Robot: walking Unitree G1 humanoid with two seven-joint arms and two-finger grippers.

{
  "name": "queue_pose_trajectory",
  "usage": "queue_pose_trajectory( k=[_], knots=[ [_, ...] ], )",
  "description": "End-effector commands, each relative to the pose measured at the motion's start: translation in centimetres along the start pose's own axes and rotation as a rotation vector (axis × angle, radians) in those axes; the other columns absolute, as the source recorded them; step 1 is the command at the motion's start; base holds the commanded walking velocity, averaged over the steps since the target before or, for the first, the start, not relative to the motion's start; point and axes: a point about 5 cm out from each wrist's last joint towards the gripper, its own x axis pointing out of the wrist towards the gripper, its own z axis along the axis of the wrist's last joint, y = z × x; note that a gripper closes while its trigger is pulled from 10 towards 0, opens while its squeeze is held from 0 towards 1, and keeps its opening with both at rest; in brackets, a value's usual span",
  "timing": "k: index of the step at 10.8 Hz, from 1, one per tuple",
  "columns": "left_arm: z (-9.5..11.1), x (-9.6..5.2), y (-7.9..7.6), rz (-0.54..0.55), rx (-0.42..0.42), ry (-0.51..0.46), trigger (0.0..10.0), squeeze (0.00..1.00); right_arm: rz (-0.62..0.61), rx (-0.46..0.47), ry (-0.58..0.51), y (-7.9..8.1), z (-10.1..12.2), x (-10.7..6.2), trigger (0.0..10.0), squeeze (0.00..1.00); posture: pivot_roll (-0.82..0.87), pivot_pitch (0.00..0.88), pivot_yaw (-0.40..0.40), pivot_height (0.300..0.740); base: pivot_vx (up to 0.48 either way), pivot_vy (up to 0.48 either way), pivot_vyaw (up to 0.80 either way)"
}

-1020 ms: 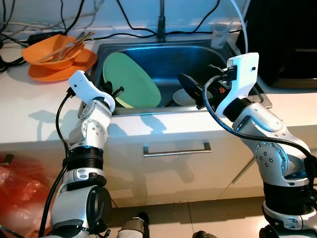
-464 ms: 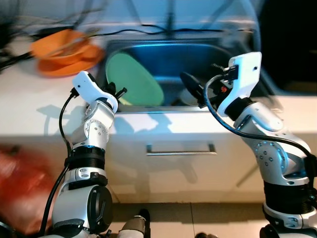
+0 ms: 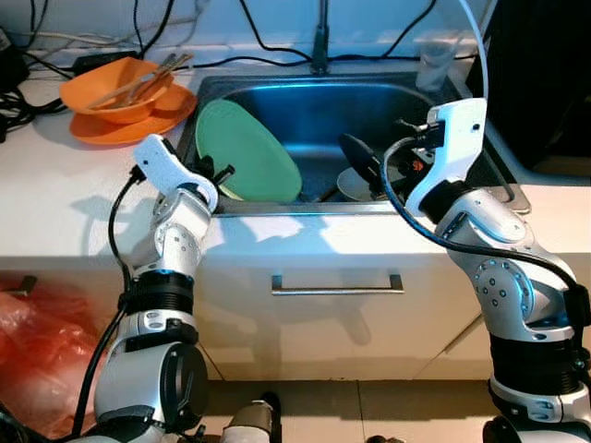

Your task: Kitchen organization

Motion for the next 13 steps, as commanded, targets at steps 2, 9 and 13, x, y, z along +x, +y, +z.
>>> queue_pose_trajectory(
  k=[2,9,13],
  knots=[
    [1.7,0.3,-1.6,-0.082,-0.001,-0.063,0.0,0.00,-0.044,-0.026,-0.054,-0.7,1.1,0.2,10.0,0.23,0.01,0.073,0.079,0.740,0.000,0.000,0.00],
    [1.9,2.2,-3.4,-0.068,-0.010,-0.018,0.5,0.00,-0.126,-0.045,-0.088,-0.3,1.7,-1.1,10.0,0.22,-0.06,0.142,0.122,0.740,0.000,0.000,0.00],
    [1.1,2.6,-3.6,-0.027,0.022,0.031,2.1,0.00,-0.180,-0.016,-0.048,0.0,1.0,-2.9,10.0,0.22,-0.09,0.181,0.169,0.740,0.000,0.000,0.00]
  ],
)
